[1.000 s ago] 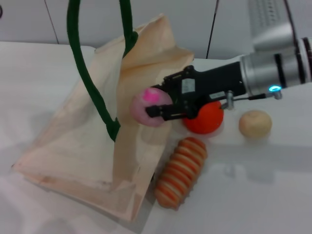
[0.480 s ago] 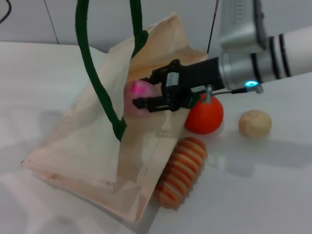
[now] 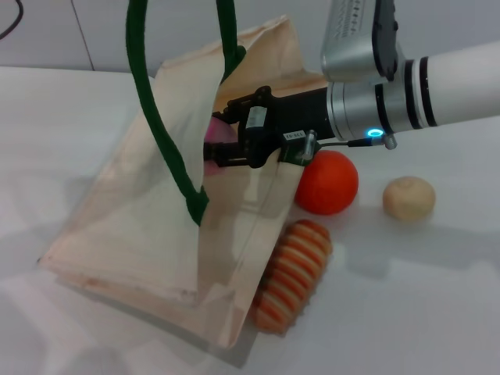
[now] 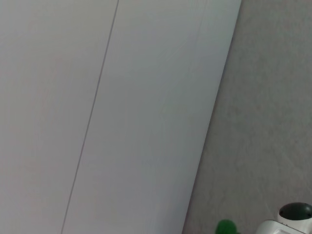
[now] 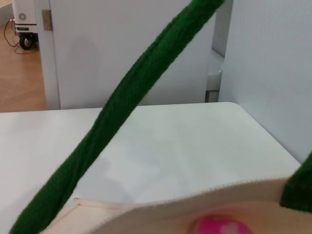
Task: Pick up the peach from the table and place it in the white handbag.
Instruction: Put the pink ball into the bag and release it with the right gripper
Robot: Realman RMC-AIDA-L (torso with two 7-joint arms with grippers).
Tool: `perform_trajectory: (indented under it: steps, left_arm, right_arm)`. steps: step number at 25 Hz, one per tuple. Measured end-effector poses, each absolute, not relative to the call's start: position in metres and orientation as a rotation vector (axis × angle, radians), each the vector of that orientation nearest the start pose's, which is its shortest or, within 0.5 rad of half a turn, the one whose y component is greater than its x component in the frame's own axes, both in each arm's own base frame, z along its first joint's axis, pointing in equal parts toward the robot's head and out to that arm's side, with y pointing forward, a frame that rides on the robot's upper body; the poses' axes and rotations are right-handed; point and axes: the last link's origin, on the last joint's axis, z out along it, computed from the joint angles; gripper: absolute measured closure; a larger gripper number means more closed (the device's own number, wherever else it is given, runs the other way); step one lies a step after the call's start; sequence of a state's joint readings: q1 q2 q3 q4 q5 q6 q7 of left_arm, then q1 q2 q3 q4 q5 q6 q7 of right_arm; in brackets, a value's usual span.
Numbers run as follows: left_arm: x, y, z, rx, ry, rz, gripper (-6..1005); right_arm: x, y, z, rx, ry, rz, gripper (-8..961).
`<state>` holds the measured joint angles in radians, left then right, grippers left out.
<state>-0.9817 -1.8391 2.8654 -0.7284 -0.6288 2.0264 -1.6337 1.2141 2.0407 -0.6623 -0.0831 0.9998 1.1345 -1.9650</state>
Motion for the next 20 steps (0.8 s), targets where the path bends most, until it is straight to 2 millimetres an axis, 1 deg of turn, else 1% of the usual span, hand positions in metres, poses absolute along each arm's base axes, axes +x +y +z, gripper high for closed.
perform_trajectory:
  steps: [4,9,13,20]
  left_arm:
    - [-0.183,0.395,0.163,-2.592,-0.571,-1.099,882]
    - [-0.184,0.395,0.163,-2.591,-0.573,-1.098,882]
    - [-0.184,0.394,0.163,-2.59,-0.573,-1.098,882]
    - [-0.185,0.394,0.165,-2.587,-0.575,-1.095,881]
  right_arm:
    - [0.098,0.42,-0.093,-2.959,0.09,0.446,450]
    - [0.099,0.422,-0.092,-2.94,0.114,0.467,220]
    - [0.102,0.424,-0.089,-2.911,0.154,0.504,160]
    - [0.109,0.426,-0.084,-2.887,0.192,0.509,56]
